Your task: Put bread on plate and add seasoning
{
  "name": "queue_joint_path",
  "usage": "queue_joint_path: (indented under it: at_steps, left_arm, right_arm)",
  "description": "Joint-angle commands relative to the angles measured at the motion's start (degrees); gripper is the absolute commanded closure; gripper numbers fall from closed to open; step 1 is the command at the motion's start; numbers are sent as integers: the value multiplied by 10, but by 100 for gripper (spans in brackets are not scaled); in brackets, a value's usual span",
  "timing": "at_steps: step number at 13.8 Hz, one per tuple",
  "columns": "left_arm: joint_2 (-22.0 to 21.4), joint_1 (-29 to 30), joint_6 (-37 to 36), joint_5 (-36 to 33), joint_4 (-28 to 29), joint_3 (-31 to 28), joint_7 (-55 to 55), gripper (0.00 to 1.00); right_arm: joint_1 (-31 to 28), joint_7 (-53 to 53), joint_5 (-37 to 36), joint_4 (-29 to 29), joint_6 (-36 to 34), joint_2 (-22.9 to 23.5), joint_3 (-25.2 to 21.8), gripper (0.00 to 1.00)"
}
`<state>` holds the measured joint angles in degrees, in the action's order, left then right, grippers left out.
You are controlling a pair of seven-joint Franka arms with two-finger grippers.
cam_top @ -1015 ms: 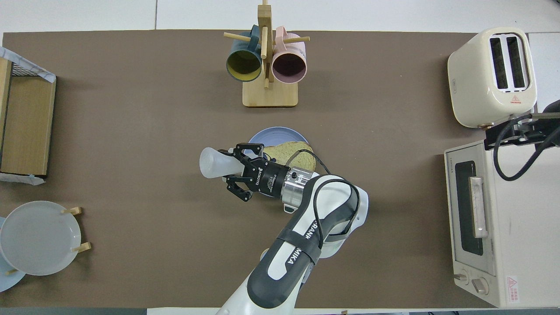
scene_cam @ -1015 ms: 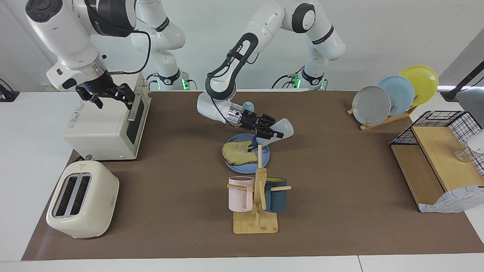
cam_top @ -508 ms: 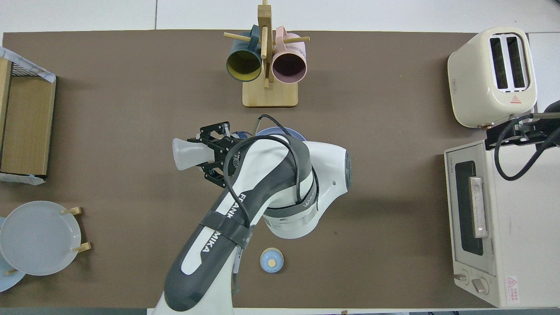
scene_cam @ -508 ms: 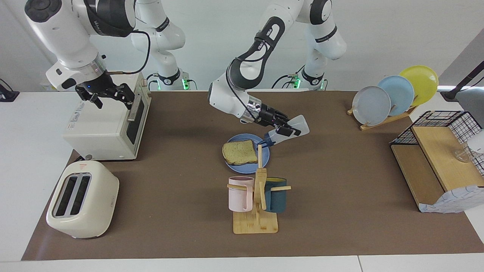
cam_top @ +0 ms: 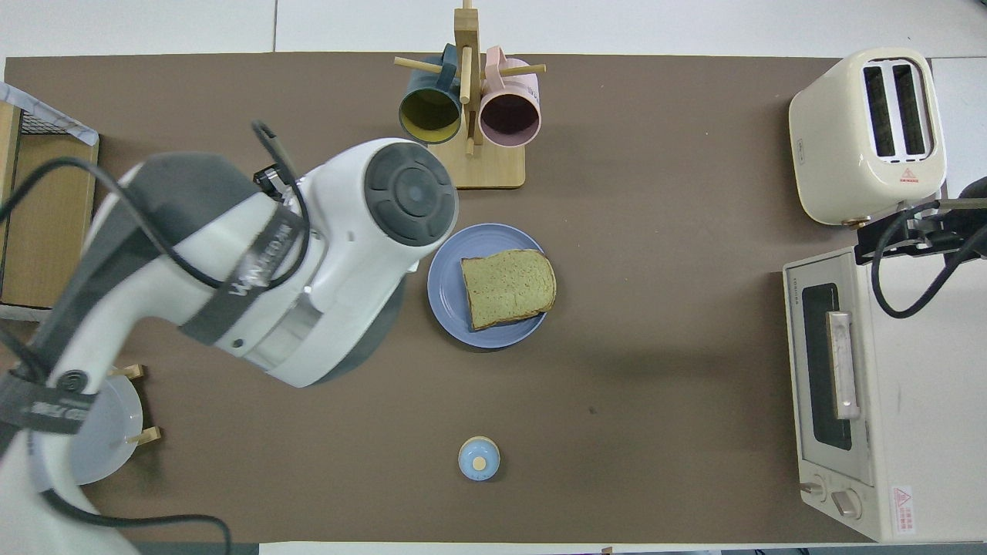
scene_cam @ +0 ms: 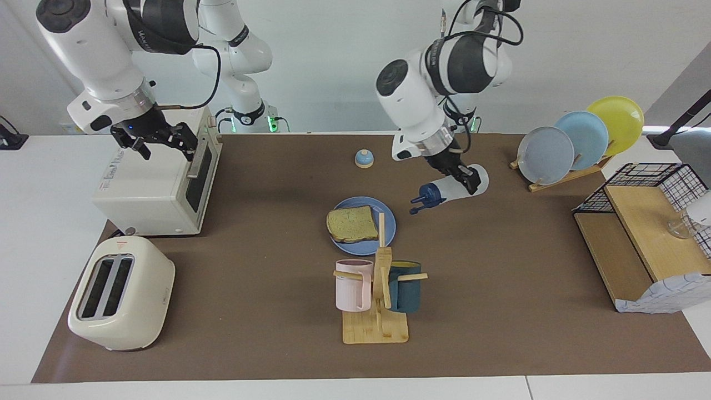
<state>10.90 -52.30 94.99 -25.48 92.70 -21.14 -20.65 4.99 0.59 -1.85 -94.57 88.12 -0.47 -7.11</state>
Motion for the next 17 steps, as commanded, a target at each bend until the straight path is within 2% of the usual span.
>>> queue_joint_path:
  at_steps: [1,4,9,11,13,17]
  left_arm:
    - [-79,37,111,59,94,7,74,100]
    - [-135,85,265,117,188,7,122,100]
    - [-187,137,590,126,379,7,238,100]
    - [-170,150,707,126,418,7,274,100]
    - [-118,160,827,126,432,7,321,100]
    - [-18,177,982,126,430,6,336,100]
  right_arm:
    - [-7,-16,9,-6,2,-8,3,0]
    - [-8,-16,9,-6,1,-8,3,0]
    - [-7,-16,9,-6,1,-7,3,0]
    - [-8,-16,9,-6,1,-7,3,0]
    - [-8,-16,9,-6,1,-7,3,0]
    - [-8,-16,9,-6,1,-7,3,0]
